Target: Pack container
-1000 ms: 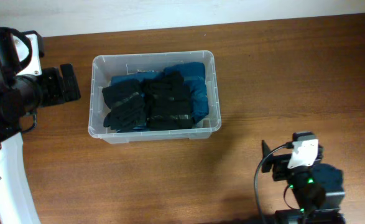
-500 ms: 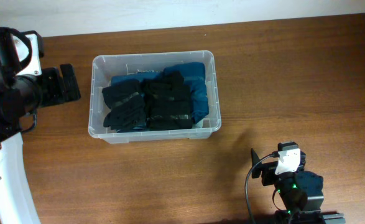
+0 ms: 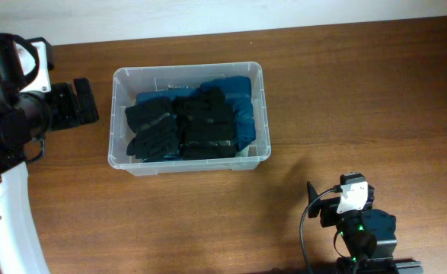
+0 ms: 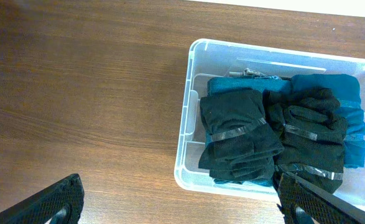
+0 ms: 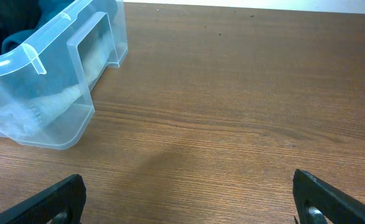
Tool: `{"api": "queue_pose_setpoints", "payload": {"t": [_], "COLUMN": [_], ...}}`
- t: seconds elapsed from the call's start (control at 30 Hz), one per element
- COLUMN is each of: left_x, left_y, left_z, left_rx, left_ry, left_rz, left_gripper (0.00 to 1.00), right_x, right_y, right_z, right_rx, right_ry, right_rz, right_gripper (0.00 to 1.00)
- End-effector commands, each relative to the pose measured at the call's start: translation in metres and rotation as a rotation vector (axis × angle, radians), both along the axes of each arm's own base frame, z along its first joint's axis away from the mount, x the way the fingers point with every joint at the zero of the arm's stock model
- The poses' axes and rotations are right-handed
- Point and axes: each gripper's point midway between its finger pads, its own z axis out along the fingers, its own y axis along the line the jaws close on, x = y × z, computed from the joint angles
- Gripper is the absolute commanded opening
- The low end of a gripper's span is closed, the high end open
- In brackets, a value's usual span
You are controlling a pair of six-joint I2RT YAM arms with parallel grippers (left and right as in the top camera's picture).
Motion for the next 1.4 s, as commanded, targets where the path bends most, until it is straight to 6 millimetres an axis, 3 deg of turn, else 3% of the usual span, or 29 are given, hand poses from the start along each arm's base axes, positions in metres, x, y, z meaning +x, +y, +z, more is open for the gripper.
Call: {"api": "queue_pose_setpoints", "payload": {"t": [0.0, 0.63, 0.87, 1.0, 1.37], "left_x": [0.001, -0.002, -0.004, -0.014, -0.08], "left_y": [0.001, 0.0, -0.001, -0.014, -0.018], "left_z": [-0.001, 0.002, 0.011, -0.01, -0.082], "left_rx": [-0.002, -0.001, 0.016, 0.027, 0.04], "left_ry": [0.003, -0.006, -0.209, -0.334, -0.451], "left_rz": [0.012, 0.01, -0.008, -0.111, -0.111], "left_gripper": [0.99, 0.99, 0.99, 0.99, 0.99], "right_x": [0.0, 0.0, 0.0, 0.0, 0.0], "right_y": [0.0, 0.0, 0.0, 0.0, 0.0], "right_z": [0.0, 0.0, 0.0, 0.0, 0.0], "right_rx": [-0.002, -0.002, -0.002, -0.002, -0.002], "right_ry": [-0.008, -0.009, -0.009, -0.008, -0.008], "right_rz": [0.004, 0.004, 0.004, 0.004, 0.004], "right_gripper": [0.98, 0.98, 0.98, 0.98, 0.98]}}
